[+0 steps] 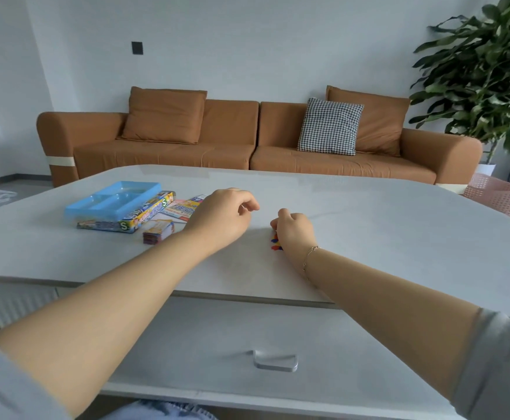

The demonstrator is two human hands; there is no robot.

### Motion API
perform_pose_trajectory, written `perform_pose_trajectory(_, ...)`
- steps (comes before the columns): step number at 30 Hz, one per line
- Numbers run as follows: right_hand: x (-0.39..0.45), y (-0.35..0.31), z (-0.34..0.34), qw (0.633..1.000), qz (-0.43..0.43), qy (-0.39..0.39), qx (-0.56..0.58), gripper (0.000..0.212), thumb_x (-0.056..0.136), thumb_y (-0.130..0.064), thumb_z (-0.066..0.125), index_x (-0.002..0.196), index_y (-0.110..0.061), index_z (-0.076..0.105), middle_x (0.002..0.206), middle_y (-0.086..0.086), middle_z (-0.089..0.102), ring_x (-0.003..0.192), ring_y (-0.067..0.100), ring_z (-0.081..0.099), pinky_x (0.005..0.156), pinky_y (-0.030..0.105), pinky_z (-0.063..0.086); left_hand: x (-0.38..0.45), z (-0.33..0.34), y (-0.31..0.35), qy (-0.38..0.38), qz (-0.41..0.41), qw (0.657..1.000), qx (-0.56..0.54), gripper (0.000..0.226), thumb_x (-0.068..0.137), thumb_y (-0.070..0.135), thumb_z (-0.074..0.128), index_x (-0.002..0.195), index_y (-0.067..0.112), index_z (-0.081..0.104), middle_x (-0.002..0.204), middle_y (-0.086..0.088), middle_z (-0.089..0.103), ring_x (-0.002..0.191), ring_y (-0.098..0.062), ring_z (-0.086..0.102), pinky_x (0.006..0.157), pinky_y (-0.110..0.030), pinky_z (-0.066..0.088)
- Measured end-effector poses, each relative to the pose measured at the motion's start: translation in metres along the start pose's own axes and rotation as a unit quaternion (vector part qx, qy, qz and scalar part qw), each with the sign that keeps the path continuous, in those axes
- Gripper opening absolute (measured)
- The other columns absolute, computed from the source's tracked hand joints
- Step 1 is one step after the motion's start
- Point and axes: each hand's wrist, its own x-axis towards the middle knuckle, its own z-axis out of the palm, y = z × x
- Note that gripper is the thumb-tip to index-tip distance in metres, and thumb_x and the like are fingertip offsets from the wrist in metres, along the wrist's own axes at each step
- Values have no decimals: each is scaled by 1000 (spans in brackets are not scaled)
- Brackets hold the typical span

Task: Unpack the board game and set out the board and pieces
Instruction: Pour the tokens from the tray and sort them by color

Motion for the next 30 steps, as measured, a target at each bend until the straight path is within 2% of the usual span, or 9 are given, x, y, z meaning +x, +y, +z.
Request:
perform_pose_trajectory(4, -2, -8, 6, 998, 28, -13, 49, 44, 95, -23, 27, 106, 3, 61, 95, 11, 58, 60, 19, 54, 48, 18, 48, -3, -7, -4, 11, -13, 1000, -18, 33, 82, 2, 46, 97, 20, 69, 103, 5, 67, 88, -11, 61, 83, -30, 50)
perform_pose_trajectory(5, 0, -9, 4, 998, 34, -19, 58, 45, 95, -24, 27, 107, 0, 63, 101, 9, 59, 66, 18, 55, 50, 18, 46, -4, -8, -4, 10, -11, 1000, -18, 33, 82, 1, 46, 97, 20, 69, 103, 5, 67, 89, -11, 60, 84, -31, 50)
perform_pose_trajectory(8, 17, -11, -15, 996, 43, -4, 73, 46, 93, -27, 27, 90, -9, 69, 111, 7, 66, 99, 23, 58, 92, 37, 45, -7, -5, -5, -11, 2, 1000, -6, 34, 82, 2, 46, 99, 21, 69, 104, 6, 67, 88, -9, 58, 83, -28, 49)
perform_pose_trajectory(9, 23, -12, -24, 995, 40, -6, 90, 46, 95, -26, 28, 85, -9, 69, 110, 10, 68, 104, 24, 59, 98, 38, 45, -9, -3, -4, -24, 9, 1000, 1, 34, 83, 2, 46, 100, 20, 69, 105, 6, 66, 88, -8, 58, 82, -25, 48)
perform_pose_trajectory(13, 39, -5, -47, 984, 34, -121, 126, 49, 101, -28, 27, 92, -3, 67, 111, 15, 68, 106, 23, 62, 99, 32, 47, -15, 11, 3, -95, 26, 995, 25, 24, 88, 20, 57, 111, 19, 65, 114, 3, 62, 101, -12, 57, 85, -23, 43)
perform_pose_trajectory(18, 47, -3, -33, 975, 3, -203, 92, 50, 101, -37, 28, 99, -5, 66, 112, 13, 67, 106, 22, 62, 100, 32, 45, -22, 26, 19, -159, -27, 986, 39, 73, 77, 58, 62, 138, 25, 39, 138, 5, 43, 129, -15, 38, 104, -33, 36)
perform_pose_trajectory(22, 41, -3, -29, 967, -17, -234, 103, 53, 101, -41, 28, 106, -3, 64, 101, 13, 67, 95, 21, 64, 97, 32, 48, -21, 34, 26, -158, -73, 983, 59, 89, 74, 64, 61, 143, 19, 27, 144, 0, 35, 134, -19, 30, 107, -35, 32)
perform_pose_trajectory(27, 35, 2, -41, 953, -4, -275, 129, 57, 100, -44, 28, 118, -1, 60, 106, 17, 67, 102, 24, 64, 96, 32, 48, -21, 39, 26, -144, -115, 981, 65, 90, 75, 65, 59, 141, 12, 30, 144, -6, 37, 134, -22, 31, 103, -33, 33)
perform_pose_trajectory(30, 38, 6, -51, 963, -20, -227, 141, 54, 101, -42, 27, 113, -4, 62, 109, 15, 67, 103, 23, 63, 96, 31, 47, -19, 43, 26, -142, -101, 982, 77, 82, 80, 63, 54, 142, 16, 30, 145, -4, 36, 135, -22, 31, 105, -35, 31)
